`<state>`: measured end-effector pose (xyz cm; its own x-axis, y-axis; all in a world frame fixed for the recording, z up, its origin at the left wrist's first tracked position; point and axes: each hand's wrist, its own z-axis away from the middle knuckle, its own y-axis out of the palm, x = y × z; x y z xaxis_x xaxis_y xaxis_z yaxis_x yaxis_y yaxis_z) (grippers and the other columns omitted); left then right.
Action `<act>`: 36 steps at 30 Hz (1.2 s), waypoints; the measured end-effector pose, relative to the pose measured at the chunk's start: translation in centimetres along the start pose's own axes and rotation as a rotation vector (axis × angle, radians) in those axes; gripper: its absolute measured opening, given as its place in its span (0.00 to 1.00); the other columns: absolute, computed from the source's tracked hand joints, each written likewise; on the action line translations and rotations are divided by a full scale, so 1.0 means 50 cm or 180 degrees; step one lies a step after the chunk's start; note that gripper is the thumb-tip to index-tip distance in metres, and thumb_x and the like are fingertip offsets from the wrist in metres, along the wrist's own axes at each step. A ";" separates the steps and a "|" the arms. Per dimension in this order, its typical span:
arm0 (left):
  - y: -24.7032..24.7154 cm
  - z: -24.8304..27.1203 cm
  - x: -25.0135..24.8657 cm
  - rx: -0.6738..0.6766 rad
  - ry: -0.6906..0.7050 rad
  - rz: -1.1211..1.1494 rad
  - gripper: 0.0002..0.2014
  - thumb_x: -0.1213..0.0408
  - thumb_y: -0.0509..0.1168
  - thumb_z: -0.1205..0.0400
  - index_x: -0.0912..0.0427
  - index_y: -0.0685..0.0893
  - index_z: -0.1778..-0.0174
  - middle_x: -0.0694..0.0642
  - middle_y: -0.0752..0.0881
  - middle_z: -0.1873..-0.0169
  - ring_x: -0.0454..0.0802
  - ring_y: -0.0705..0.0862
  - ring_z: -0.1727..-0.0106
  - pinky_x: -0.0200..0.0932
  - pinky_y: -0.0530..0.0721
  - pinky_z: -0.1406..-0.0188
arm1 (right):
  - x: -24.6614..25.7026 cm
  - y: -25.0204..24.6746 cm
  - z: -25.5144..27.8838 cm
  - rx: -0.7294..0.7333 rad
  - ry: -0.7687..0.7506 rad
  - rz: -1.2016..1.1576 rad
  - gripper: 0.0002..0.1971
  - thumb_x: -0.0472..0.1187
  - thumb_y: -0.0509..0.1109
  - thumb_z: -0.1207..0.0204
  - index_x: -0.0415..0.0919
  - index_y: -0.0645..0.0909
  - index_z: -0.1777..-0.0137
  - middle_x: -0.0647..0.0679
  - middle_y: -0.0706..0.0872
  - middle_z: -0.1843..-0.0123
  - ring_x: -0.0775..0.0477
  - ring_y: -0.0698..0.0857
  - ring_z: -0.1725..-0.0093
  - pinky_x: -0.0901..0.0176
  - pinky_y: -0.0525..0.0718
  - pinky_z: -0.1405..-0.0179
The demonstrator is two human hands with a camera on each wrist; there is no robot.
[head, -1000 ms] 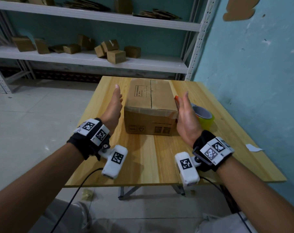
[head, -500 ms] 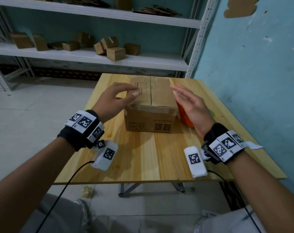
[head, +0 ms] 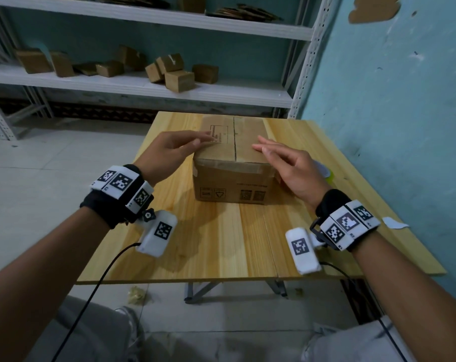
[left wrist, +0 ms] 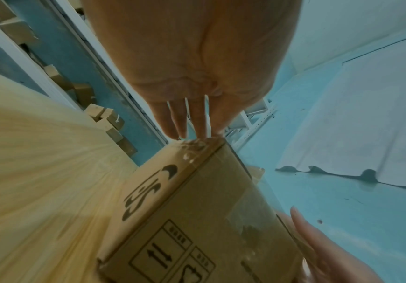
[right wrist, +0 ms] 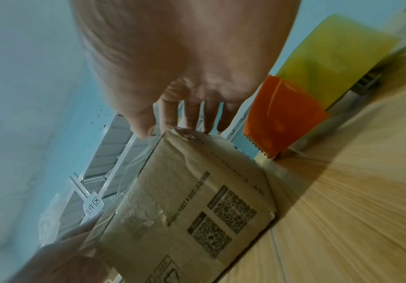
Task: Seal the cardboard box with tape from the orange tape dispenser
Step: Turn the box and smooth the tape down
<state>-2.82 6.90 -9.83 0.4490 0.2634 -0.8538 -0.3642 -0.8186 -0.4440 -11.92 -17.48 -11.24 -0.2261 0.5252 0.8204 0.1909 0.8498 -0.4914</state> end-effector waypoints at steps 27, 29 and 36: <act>-0.042 -0.004 0.035 0.0731 0.0062 0.0009 0.26 0.72 0.72 0.26 0.48 0.80 0.33 0.38 0.74 0.27 0.36 0.69 0.24 0.24 0.78 0.43 | 0.002 -0.004 0.001 0.0043 0.0130 -0.0089 0.18 0.47 0.55 0.10 0.47 0.83 0.29 0.57 0.72 0.18 0.69 0.66 0.23 0.86 0.59 0.34; -0.040 -0.004 0.037 0.0667 0.0090 -0.0120 0.26 0.70 0.73 0.26 0.48 0.80 0.32 0.39 0.74 0.28 0.37 0.69 0.24 0.24 0.79 0.44 | 0.001 -0.004 0.000 0.0059 0.0125 -0.0081 0.18 0.46 0.56 0.10 0.47 0.82 0.29 0.57 0.72 0.18 0.67 0.66 0.22 0.84 0.58 0.32; -0.041 -0.004 0.040 0.0611 0.0203 -0.0448 0.27 0.65 0.74 0.27 0.47 0.79 0.31 0.40 0.74 0.27 0.40 0.69 0.23 0.34 0.83 0.40 | 0.002 -0.003 0.003 0.0097 0.0042 -0.0003 0.16 0.45 0.63 0.14 0.49 0.83 0.29 0.56 0.73 0.19 0.70 0.66 0.23 0.80 0.61 0.28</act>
<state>-1.01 9.02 -10.59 0.5547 0.3303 -0.7637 -0.4400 -0.6626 -0.6062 -12.11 -17.54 -11.16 -0.2135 0.5238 0.8246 0.1613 0.8514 -0.4991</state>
